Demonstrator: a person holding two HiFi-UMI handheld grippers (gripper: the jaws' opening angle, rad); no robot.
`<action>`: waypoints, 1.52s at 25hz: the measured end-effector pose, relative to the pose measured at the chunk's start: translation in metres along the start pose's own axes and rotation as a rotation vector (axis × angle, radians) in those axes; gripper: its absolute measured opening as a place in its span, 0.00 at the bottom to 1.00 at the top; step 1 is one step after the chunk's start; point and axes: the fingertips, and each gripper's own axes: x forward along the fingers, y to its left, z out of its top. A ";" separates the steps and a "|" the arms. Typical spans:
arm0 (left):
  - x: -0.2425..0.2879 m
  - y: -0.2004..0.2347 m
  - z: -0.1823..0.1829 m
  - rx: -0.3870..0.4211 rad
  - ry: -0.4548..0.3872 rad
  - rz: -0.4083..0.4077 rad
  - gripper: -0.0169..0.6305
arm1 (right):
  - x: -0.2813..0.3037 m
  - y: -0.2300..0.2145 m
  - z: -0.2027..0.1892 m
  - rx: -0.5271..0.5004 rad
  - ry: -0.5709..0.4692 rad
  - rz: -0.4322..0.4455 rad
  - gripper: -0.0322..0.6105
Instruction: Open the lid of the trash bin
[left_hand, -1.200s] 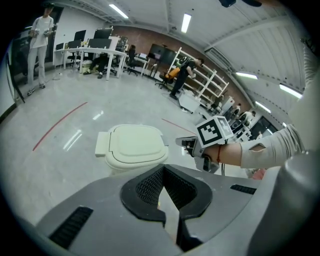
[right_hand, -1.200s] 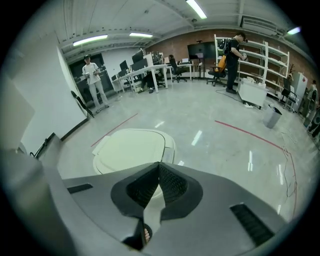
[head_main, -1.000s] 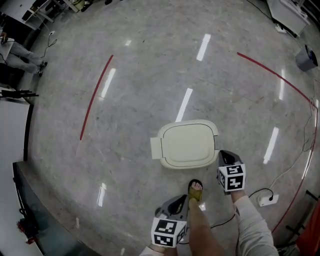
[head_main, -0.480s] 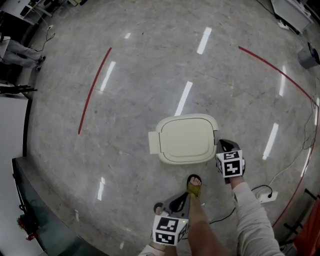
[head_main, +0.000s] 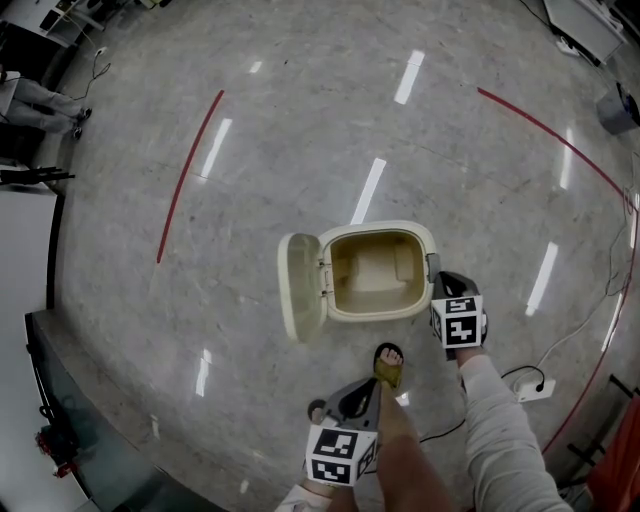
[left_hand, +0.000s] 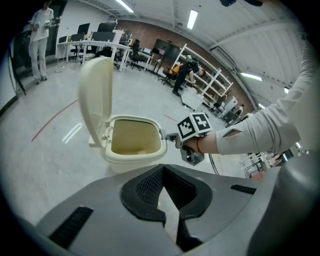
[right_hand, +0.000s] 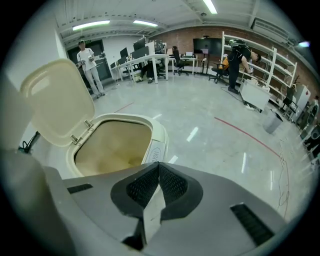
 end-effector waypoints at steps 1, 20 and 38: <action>0.000 0.000 -0.001 0.001 -0.001 -0.001 0.03 | 0.000 0.000 0.000 -0.003 0.002 -0.003 0.06; -0.026 -0.011 0.026 0.035 -0.045 -0.017 0.03 | -0.073 0.025 -0.009 0.183 0.061 -0.052 0.06; -0.180 -0.107 0.130 0.090 -0.188 -0.124 0.03 | -0.379 0.139 0.104 -0.057 -0.252 0.230 0.06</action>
